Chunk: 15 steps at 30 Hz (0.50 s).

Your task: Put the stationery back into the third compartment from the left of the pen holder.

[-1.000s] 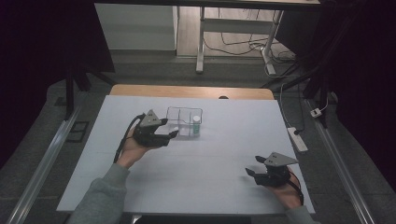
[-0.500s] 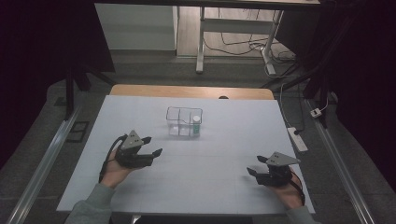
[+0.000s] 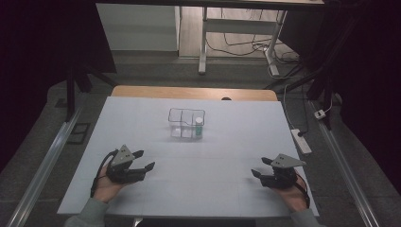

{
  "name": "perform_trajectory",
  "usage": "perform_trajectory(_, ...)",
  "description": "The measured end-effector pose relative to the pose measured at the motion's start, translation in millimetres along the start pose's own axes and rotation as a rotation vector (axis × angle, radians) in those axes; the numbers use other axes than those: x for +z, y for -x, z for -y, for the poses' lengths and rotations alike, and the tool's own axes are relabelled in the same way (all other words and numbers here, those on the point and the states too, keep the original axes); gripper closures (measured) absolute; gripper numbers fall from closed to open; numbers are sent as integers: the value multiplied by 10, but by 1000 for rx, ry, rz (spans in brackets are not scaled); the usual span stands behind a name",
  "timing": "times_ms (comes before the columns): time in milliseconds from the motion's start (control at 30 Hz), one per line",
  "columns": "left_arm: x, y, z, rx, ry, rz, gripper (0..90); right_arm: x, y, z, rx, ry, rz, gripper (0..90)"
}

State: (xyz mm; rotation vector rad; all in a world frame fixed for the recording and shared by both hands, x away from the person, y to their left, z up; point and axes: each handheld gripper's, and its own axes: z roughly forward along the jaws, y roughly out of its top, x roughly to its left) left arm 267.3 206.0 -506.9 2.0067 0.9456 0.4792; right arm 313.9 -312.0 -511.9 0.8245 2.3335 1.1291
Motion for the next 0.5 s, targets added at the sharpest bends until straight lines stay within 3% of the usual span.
perform_trajectory(133,4,1,31,15,-20,-17,349,-11,-3,-5,-1,3,2,346)
perform_trajectory(300,9,-13,48,25,-30,-22,347,-46,-6,-38,29,50,-22,346)
perform_trajectory(500,-3,-21,56,21,-28,-22,344,-42,-14,-27,15,36,-14,346)
